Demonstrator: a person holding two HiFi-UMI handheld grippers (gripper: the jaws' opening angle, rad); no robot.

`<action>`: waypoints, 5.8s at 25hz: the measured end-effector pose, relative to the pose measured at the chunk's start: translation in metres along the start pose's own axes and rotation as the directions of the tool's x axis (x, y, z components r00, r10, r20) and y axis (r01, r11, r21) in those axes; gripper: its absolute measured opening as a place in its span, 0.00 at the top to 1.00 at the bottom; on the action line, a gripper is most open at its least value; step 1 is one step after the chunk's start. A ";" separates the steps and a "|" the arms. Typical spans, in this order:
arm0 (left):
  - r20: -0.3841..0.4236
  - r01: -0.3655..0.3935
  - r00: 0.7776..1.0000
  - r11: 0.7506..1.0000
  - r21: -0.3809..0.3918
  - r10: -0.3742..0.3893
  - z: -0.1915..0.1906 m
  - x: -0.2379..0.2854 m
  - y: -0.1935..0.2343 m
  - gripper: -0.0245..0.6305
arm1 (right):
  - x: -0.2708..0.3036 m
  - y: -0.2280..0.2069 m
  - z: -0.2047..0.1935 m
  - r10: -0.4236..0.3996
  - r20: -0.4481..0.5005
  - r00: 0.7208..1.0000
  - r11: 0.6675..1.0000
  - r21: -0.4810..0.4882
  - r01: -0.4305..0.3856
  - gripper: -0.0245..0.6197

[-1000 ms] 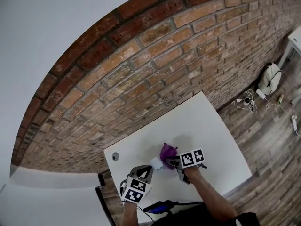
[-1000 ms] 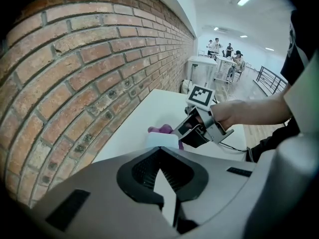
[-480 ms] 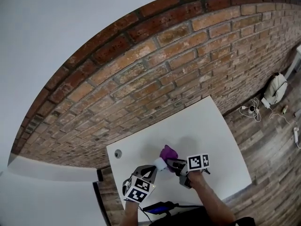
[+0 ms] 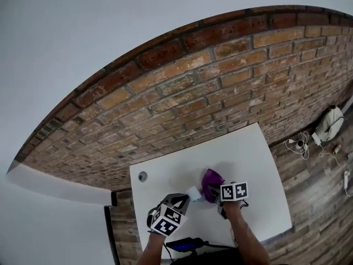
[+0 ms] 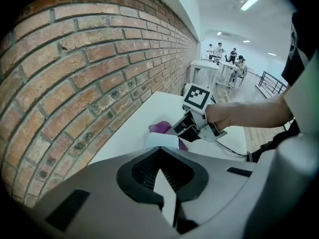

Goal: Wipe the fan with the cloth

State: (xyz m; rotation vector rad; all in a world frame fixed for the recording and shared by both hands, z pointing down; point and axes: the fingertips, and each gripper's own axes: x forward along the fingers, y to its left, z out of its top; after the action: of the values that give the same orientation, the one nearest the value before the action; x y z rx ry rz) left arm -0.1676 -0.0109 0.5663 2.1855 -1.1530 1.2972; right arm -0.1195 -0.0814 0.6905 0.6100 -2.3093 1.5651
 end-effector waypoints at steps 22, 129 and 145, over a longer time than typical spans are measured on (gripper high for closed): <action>0.021 0.000 1.000 1.000 -0.018 0.000 0.002 -0.001 -0.001 0.96 | -0.013 0.010 -0.037 0.059 -0.073 0.996 0.998 0.022 -0.058 0.88; 0.921 0.941 -0.315 0.200 0.273 0.227 -0.077 -0.283 -0.079 0.72 | -0.209 0.405 -0.177 0.550 -0.029 0.835 0.681 -0.563 -0.468 0.88; 0.972 0.954 -0.171 0.273 0.123 0.160 0.036 -0.216 -0.137 0.72 | -0.325 0.309 -0.102 0.672 0.028 0.740 0.656 -0.487 -0.577 0.88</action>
State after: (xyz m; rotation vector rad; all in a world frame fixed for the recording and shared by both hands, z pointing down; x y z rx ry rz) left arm -0.0934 0.1502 0.3786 1.9536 -0.4709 -1.3644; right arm 0.0112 0.1727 0.3302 -0.2079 -3.1276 1.1153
